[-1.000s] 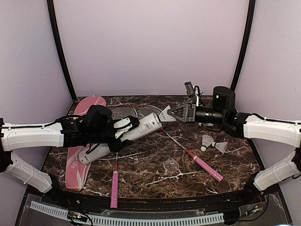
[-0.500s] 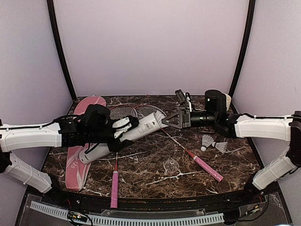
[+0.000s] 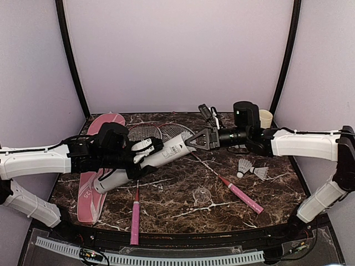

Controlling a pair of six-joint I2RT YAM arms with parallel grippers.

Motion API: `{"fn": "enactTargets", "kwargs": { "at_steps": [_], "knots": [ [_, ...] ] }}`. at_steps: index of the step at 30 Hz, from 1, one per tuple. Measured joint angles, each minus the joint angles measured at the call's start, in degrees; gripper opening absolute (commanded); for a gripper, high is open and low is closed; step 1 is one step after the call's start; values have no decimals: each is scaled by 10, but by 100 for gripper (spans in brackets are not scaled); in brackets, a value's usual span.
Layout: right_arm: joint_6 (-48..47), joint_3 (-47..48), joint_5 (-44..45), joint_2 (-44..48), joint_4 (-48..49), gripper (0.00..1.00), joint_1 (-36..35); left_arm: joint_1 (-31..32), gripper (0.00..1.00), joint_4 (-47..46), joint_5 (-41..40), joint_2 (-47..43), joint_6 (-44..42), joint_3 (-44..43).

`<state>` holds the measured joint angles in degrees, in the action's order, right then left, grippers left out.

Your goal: Pack up the badminton gear

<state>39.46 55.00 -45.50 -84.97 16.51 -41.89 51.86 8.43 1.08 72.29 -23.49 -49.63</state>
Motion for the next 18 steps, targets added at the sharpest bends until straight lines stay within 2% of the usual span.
{"fn": "enactTargets", "kwargs": {
  "at_steps": [18],
  "knots": [
    [-59, 63, -15, -38, -92, 0, -18, 1, 63, 5, 10, 0, -6, 0]
  ]
}}
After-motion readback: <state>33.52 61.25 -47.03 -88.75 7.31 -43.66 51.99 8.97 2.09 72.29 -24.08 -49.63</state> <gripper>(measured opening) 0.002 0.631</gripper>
